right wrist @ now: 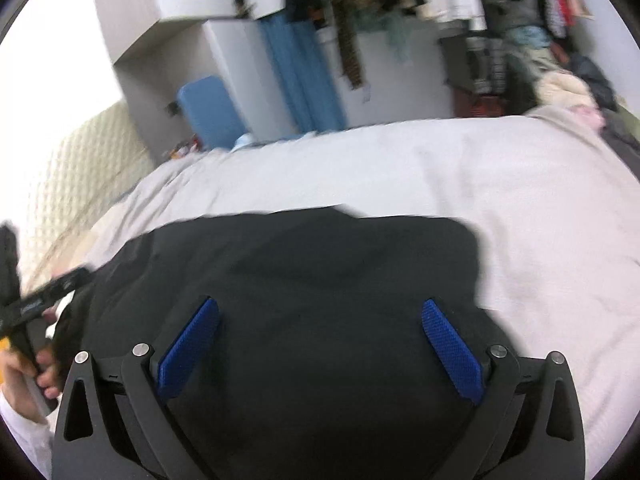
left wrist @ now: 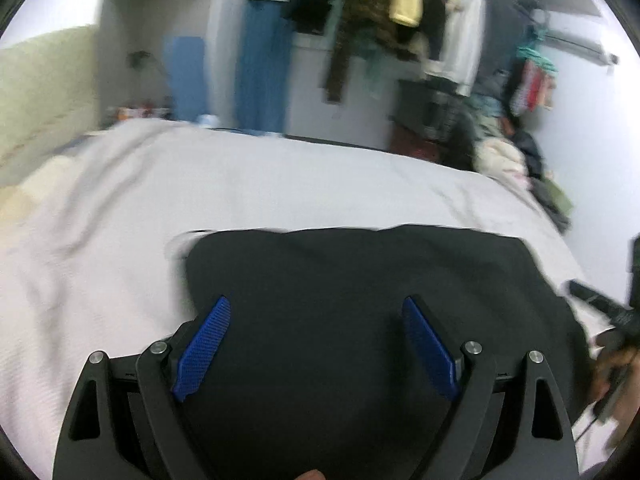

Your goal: Fold large clothes

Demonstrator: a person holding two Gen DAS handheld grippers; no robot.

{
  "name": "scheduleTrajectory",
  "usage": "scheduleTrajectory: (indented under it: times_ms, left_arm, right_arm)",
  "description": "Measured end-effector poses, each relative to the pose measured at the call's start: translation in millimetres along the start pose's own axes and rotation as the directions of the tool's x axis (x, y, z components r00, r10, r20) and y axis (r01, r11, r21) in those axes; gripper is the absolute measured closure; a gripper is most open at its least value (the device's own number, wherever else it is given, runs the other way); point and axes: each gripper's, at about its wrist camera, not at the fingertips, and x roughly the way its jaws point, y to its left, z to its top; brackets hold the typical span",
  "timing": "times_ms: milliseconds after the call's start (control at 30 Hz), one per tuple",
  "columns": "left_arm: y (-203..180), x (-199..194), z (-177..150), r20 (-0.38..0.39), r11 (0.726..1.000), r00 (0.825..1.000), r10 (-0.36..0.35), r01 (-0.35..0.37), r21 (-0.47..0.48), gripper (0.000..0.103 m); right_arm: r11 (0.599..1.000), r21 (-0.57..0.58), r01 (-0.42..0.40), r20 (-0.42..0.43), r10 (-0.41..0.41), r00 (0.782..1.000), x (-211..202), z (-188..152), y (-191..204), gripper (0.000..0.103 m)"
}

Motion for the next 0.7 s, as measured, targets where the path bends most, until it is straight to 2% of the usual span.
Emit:
scheduleTrajectory:
  times_ms: [100, 200, 300, 400, 467, 500, 533, 567, 600, 633, 700]
  left_arm:
    - [43.3, -12.0, -13.0, -0.022, 0.995, 1.0, 0.02, -0.022, -0.093, 0.014]
    - [82.1, -14.3, -25.5, -0.081, 0.976, 0.995, 0.05, -0.066, -0.207, 0.014]
    - [112.0, -5.3, -44.8, -0.159, 0.945, 0.987, -0.028, -0.026, -0.325, 0.016]
    - [119.3, 4.5, -58.2, -0.172, 0.926, 0.975, -0.141, 0.068, -0.372, 0.017]
    - [116.2, 10.5, -60.6, -0.175, 0.913, 0.963, -0.202, 0.121, -0.388, 0.031]
    - [114.5, 12.1, -60.9, -0.171, 0.906, 0.958, -0.23, 0.146, -0.398, 0.041]
    - [112.3, 11.9, -60.3, -0.16, 0.902, 0.955, -0.248, 0.167, -0.399, 0.05]
    - [108.8, 10.1, -58.5, -0.15, 0.907, 0.956, -0.25, 0.178, -0.382, 0.055]
    - [105.9, 7.6, -57.3, -0.144, 0.915, 0.959, -0.244, 0.178, -0.363, 0.064]
    - [101.5, 5.1, -55.8, -0.139, 0.924, 0.963, -0.231, 0.173, -0.341, 0.074]
    - [94.7, -3.0, -54.0, -0.137, 0.945, 0.971, -0.194, 0.147, -0.294, 0.085]
  right_arm:
    - [0.992, 0.102, 0.069, 0.014, -0.07, 0.997, -18.1, -3.8, -40.7, 0.001]
    - [0.975, 0.21, 0.069, -0.008, -0.069, 0.998, -22.4, -10.2, -72.7, 0.001]
    - [0.952, 0.305, 0.036, -0.065, -0.017, 0.998, -11.7, -22.9, -92.4, 0.002]
    - [0.952, 0.306, -0.027, -0.134, 0.071, 0.988, 4.7, -31.3, -84.9, 0.009]
    - [0.963, 0.264, -0.047, -0.178, 0.097, 0.979, 14.6, -34.4, -71.5, 0.022]
    - [0.97, 0.238, -0.05, -0.19, 0.096, 0.977, 16.7, -35.0, -63.3, 0.027]
    - [0.979, 0.2, -0.045, -0.187, 0.083, 0.979, 15.1, -34.2, -53.6, 0.043]
    - [0.986, 0.163, -0.04, -0.179, 0.07, 0.981, 12.4, -32.1, -47.0, 0.064]
    - [0.993, 0.116, -0.02, -0.167, 0.04, 0.985, 7.4, -29.4, -37.1, 0.073]
    - [0.998, 0.07, 0.004, -0.152, 0.007, 0.988, 2.0, -27.2, -27.8, 0.086]
    - [0.999, 0.003, 0.046, -0.13, -0.045, 0.99, -6.2, -28.7, -17.4, 0.092]
